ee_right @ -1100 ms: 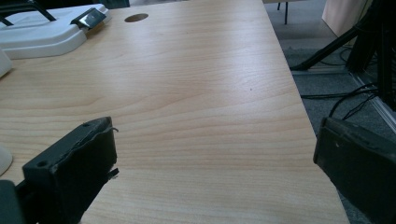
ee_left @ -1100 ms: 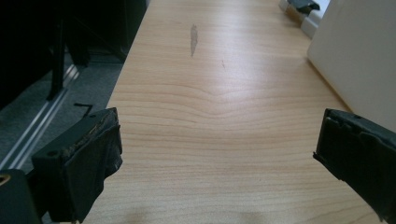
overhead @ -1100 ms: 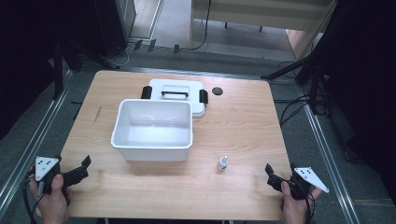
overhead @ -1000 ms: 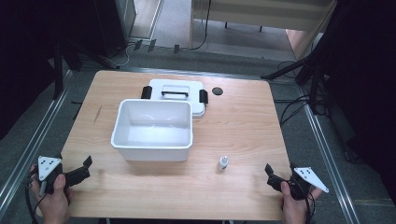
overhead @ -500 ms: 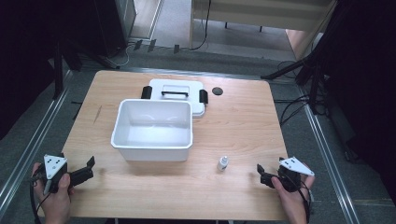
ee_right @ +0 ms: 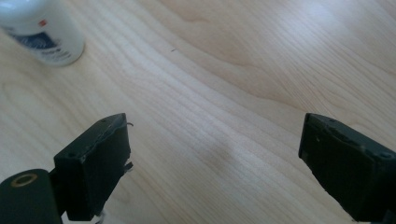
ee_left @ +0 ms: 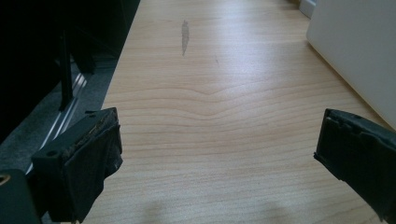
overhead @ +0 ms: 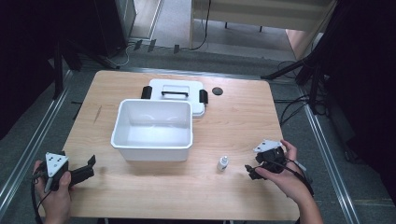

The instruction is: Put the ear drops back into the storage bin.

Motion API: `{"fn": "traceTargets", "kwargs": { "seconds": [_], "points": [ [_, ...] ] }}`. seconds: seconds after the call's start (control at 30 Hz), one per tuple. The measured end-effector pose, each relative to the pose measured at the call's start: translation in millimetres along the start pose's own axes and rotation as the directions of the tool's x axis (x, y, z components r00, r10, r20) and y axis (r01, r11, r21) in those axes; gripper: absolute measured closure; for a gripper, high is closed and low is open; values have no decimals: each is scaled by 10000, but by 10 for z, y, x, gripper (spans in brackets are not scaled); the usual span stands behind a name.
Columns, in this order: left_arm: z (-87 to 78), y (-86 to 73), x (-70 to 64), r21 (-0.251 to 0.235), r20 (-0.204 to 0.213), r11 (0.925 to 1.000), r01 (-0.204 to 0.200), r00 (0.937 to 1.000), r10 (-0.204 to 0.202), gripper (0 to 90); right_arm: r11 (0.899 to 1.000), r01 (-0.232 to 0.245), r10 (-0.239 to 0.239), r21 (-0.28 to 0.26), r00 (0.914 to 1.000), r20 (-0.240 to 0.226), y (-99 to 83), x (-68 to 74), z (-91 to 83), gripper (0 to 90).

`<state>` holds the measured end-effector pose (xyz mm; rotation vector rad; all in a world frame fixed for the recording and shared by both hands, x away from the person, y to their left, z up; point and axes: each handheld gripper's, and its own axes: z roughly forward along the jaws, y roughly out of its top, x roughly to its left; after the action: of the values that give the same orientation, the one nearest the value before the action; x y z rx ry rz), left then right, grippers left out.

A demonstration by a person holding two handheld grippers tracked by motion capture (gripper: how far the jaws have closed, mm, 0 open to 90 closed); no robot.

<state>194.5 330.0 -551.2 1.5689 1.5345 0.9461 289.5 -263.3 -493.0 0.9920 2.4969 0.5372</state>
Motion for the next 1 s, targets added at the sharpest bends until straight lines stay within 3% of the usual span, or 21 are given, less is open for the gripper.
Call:
{"fn": "traceTargets", "kwargs": {
  "seconds": [0.03,0.07,0.1,0.13,0.27,0.3,0.33,0.37,0.4,0.43,0.47,0.5,0.53,0.6,0.67,0.7,0.83,0.9,0.93,0.97,1.0],
  "points": [
    [2,1,0,24,0,10000,3,10000,-3,9,9957,612,-598,692,9980,-223,81,8,-4,88],
    [4,3,0,43,16,10000,-9,10000,9,9,9957,612,-598,692,9980,-223,81,8,-4,88],
    [8,4,-2,66,33,10000,-32,10000,32,9,9789,1404,-1362,1485,9900,-380,188,29,-12,88],
    [8,4,-2,66,33,10000,-32,10000,32,9,9789,1404,-1362,1485,9900,-380,188,29,-12,88],
    [6,3,0,68,75,10000,-32,10000,32,9,9443,2416,-2304,2236,9702,-754,389,83,-47,112],
    [3,3,4,45,117,10000,-12,9999,11,9,9290,2945,-2750,2241,9546,-1146,480,130,-71,128],
    [3,3,4,45,117,10000,-12,9999,11,9,9290,2945,-2750,2241,9546,-1146,480,130,-71,128],
    [2,3,7,44,137,10000,-15,9999,14,9,9191,3258,-2997,2215,9432,-1434,550,176,-81,132],
    [2,2,9,27,151,10000,-5,9999,5,9,9191,3258,-2997,2215,9432,-1434,550,176,-81,132],
    [2,2,7,22,157,10000,-15,9999,15,9,9077,3493,-3185,2327,9343,-1599,624,231,-77,132],
    [2,2,7,22,157,10000,-15,9999,15,9,9077,3493,-3185,2327,9343,-1599,624,231,-77,132],
    [2,2,3,24,144,10000,-28,9999,28,9,8998,3690,-3334,2329,9257,-1784,666,265,-70,132],
    [2,2,3,24,144,10000,-28,9999,28,9,8998,3690,-3334,2329,9257,-1784,666,265,-70,132],
    [2,1,1,1,115,10000,-30,9999,30,9,8905,3969,-3511,2223,9104,-2190,730,317,-64,150],
    [2,1,1,1,117,10000,-27,9999,27,9,8883,4026,-3561,2211,9076,-2224,741,332,-66,156],
    [2,1,1,0,121,10000,-27,9999,27,9,8833,4164,-3675,2154,9003,-2331,781,371,-60,175],
    [2,2,0,29,117,10000,-56,9999,55,9,8838,4199,-3697,2065,8971,-2420,845,435,-54,221],
    [2,2,0,34,115,10000,-55,9999,55,9,8746,4361,-3857,2120,8906,-2409,909,502,-37,278],
    [1,2,0,33,114,10000,-52,9999,52,9,8746,4361,-3857,2120,8906,-2409,909,502,-37,278],
    [1,2,1,23,120,10000,-46,9999,45,9,8638,4557,-4010,2148,8800,-2544,941,535,-17,351],
    [2,1,0,8,113,10000,-42,9999,42,9,8638,4557,-4010,2148,8800,-2544,941,535,-17,351]
  ]
}}
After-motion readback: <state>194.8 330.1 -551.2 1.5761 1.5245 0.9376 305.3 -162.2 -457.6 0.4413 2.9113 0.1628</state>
